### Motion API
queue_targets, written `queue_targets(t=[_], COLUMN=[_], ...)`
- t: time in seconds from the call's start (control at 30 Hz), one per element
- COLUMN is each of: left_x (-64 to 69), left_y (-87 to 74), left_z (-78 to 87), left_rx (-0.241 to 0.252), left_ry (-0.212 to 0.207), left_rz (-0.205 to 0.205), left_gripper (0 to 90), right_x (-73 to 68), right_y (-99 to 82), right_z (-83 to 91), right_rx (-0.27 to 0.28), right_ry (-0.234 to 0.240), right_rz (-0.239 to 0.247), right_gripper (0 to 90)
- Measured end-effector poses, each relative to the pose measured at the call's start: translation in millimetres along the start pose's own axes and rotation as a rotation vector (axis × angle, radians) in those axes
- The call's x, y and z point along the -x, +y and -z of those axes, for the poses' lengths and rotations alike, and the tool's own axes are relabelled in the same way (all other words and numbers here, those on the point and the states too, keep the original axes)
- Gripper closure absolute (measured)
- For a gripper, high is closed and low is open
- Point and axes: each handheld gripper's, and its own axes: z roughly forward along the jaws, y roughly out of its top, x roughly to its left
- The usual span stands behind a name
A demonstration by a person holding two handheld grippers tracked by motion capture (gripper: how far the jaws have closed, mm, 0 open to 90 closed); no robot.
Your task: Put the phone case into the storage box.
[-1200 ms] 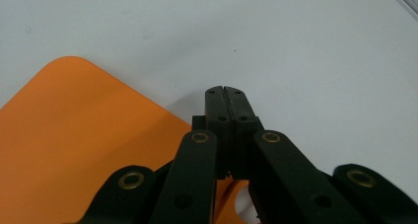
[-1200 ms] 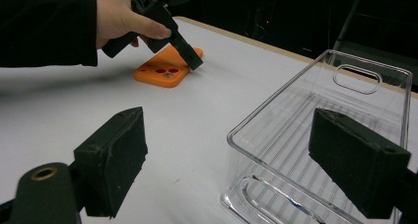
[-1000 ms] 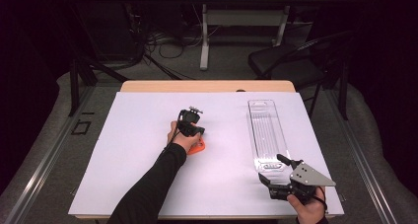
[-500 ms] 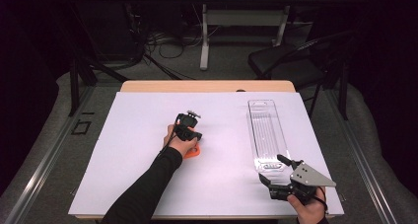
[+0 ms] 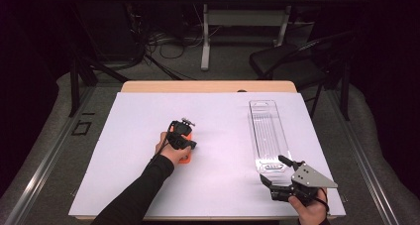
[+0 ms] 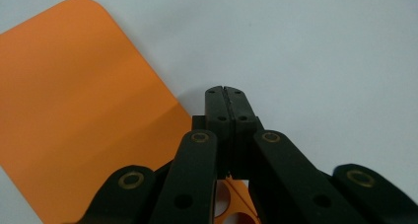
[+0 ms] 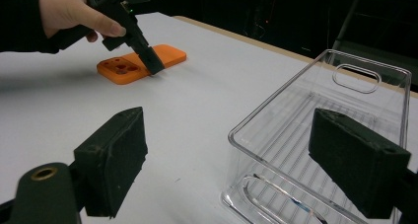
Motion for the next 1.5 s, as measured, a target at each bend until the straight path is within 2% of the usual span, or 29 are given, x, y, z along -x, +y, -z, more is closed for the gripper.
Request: queue_targets(t=[0.47,1.07,1.5], left_x=[-3.0,-23.0,-31.0], left_y=[-24.2,-53.2,-61.4], left_z=[15.5,36.1,42.7], left_rx=[-0.011,-0.006,-0.011], left_ry=[0.012,0.014,0.016], left_rz=[-0.027,0.011,0.023], left_gripper=[90.0,90.0,90.0], right_x=[0.3,-0.1,-0.2], right_y=[-0.3,-0.5,-0.7], right_z=[0.2,-0.4,-0.8], right_rx=[-0.004,-0.007,-0.007], right_ry=[-0.001,-0.003,-0.003], right_rz=[-0.001,-0.001,-0.001], right_gripper=[14.2,14.2,14.2])
